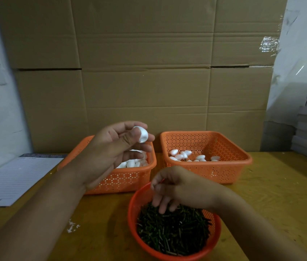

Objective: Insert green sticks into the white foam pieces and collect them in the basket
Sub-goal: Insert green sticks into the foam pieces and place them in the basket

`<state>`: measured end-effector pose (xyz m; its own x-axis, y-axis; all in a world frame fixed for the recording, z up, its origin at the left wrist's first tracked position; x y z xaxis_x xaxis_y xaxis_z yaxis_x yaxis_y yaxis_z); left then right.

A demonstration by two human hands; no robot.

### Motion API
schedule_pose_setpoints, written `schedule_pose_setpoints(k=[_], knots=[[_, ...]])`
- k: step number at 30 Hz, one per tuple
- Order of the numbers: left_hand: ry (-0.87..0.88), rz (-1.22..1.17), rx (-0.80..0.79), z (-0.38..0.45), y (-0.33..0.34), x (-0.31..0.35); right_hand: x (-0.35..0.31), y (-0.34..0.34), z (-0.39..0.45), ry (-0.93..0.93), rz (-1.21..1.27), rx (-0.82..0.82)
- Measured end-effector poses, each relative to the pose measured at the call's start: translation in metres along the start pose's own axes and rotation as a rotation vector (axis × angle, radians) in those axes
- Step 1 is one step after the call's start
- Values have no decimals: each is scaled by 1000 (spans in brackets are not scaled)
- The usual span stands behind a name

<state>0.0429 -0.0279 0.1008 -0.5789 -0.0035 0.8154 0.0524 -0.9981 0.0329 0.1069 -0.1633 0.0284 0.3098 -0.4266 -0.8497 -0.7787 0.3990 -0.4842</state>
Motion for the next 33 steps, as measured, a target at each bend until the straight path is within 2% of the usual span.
schedule_pose_setpoints(k=[4,10,17,20,24,27,33], knots=[[-43,-91,9,0,-2,-4,-7,-4,-5,-55,201,-51],[-79,-100,14,2,-6,-11,-18,-19,-8,-193,515,8],[-91,-59,118,4,-17,-20,-21,-27,-11,-295,672,37],[-134,-18,140,3,-17,-27,-19,-28,-9,-283,633,74],[-202,189,162,-2,-22,-44,-11,-24,-5,-178,380,136],[-205,224,219,-1,-33,-46,-10,-24,-5,-162,368,137],[-188,232,232,-1,-40,-47,-9,-24,-4,-154,330,136]])
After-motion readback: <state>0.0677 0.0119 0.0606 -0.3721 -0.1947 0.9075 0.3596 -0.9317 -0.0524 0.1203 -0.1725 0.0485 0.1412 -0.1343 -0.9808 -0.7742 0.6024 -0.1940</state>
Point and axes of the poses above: each hand's wrist, its own z-axis towards the middle knuckle, its own y-axis out of the palm, x = y × z, the point moved 6 cm from there along z, towards the middle knuckle, and after that the axes turned 11 degrees about y, right-handed, at the moved point
